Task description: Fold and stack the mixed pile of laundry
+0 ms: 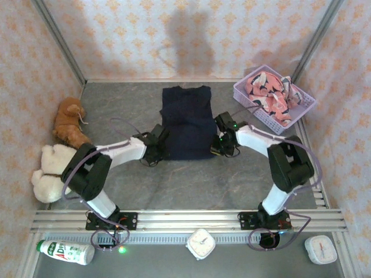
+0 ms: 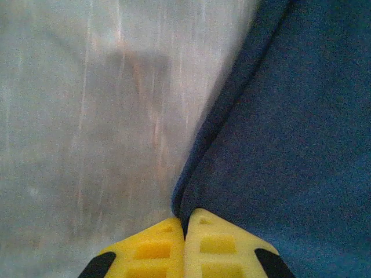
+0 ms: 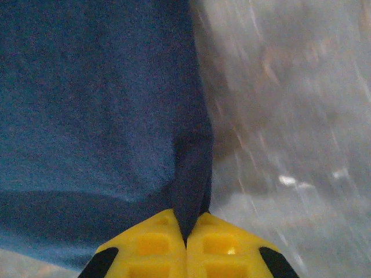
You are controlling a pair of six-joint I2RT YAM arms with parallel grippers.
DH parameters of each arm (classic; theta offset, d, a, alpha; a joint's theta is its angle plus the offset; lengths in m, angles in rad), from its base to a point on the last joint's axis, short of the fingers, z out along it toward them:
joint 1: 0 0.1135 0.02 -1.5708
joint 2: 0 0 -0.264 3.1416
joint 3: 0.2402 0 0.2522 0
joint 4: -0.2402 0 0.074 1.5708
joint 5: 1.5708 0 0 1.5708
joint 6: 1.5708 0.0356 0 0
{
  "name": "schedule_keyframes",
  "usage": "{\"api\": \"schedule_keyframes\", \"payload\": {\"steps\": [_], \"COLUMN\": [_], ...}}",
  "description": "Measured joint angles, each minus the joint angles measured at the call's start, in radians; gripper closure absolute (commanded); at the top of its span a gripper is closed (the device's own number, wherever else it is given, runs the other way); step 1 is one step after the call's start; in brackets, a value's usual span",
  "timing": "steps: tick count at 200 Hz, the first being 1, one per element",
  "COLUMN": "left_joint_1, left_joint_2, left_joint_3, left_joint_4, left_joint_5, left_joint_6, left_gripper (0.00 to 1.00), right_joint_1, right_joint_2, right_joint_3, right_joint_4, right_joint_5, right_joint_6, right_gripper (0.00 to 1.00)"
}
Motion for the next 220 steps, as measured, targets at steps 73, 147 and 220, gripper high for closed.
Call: {"api": "schedule_keyframes", "payload": {"steps": [73, 147, 220], "left_joint_1": [-0.216, -0.21, -0.004], "left_joint_2": [-0.344, -0.385, -0.245], "left_joint_3": [-0.124, 0.119, 0.358], "left_joint_4": [-0.148, -0.308, -0.32], "left_joint_5": [-0.05, -0.234, -0.245], "left_joint_6": [-0.21, -0.224, -0.085], "left_gripper": [1.0, 1.0, 1.0], "right_joint_1": [0.014, 0.003, -0.064], "right_joint_2": [-0.288, -0.299, -0.077], "right_joint_3": [-0.165, 0.124, 0.418], "right_joint_4": [-0.133, -0.254, -0.261], "right_joint_5": [-0.101, -0.077, -0.097], "right_joint_6": [0.024, 0.039, 0.082], "right_gripper": [1.0, 1.0, 1.0]}}
